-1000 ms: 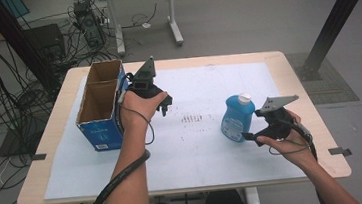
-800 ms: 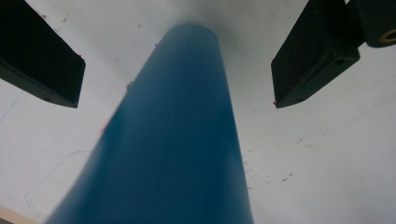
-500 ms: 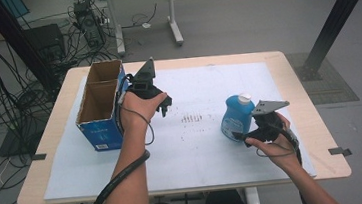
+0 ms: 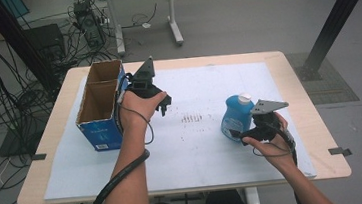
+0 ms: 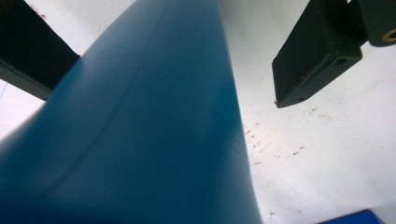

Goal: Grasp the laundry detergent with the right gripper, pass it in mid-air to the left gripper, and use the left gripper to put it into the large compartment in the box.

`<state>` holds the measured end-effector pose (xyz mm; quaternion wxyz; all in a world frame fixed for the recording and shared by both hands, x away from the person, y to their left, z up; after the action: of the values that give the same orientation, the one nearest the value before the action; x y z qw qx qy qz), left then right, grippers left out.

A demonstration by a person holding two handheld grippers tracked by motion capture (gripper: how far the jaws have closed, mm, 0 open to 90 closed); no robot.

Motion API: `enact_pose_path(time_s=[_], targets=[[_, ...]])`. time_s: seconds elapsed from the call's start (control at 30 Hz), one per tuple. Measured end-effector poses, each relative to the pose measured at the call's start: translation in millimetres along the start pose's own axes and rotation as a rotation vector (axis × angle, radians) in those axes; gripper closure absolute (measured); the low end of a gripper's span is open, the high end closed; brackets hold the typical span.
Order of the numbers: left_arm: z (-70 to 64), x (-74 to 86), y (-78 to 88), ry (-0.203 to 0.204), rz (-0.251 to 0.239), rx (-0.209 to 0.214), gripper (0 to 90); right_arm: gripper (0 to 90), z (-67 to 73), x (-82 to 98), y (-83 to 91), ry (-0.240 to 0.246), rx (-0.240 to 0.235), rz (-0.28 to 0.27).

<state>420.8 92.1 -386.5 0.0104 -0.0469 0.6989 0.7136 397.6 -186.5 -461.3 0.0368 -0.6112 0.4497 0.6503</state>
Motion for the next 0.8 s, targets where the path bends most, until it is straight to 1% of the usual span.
enact_pose_path(time_s=[0.53, 0.8], targets=[[-2.4, -0.3, 1.0, -0.005, 0.0, -0.001, 6.1, 2.0, 0.9, -3.8, 1.9, 0.012, 0.007, -0.014], [-3.0, -1.3, 1.8, -0.007, -0.002, -0.001, 6.1, 2.0, 0.3, -4.6, 2.9, 0.01, 0.01, -0.021]])
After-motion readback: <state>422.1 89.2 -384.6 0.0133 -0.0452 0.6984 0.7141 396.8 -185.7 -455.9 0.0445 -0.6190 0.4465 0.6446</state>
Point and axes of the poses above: each handheld gripper's, and its own axes: y roughly backward along the jaws, x roughly out of its underside, z roughly to its left, the point moved 10 cm from there along -y, roughly forward along the jaws, and after that the axes turned 8 degrees about y, right-handed, at the moved point
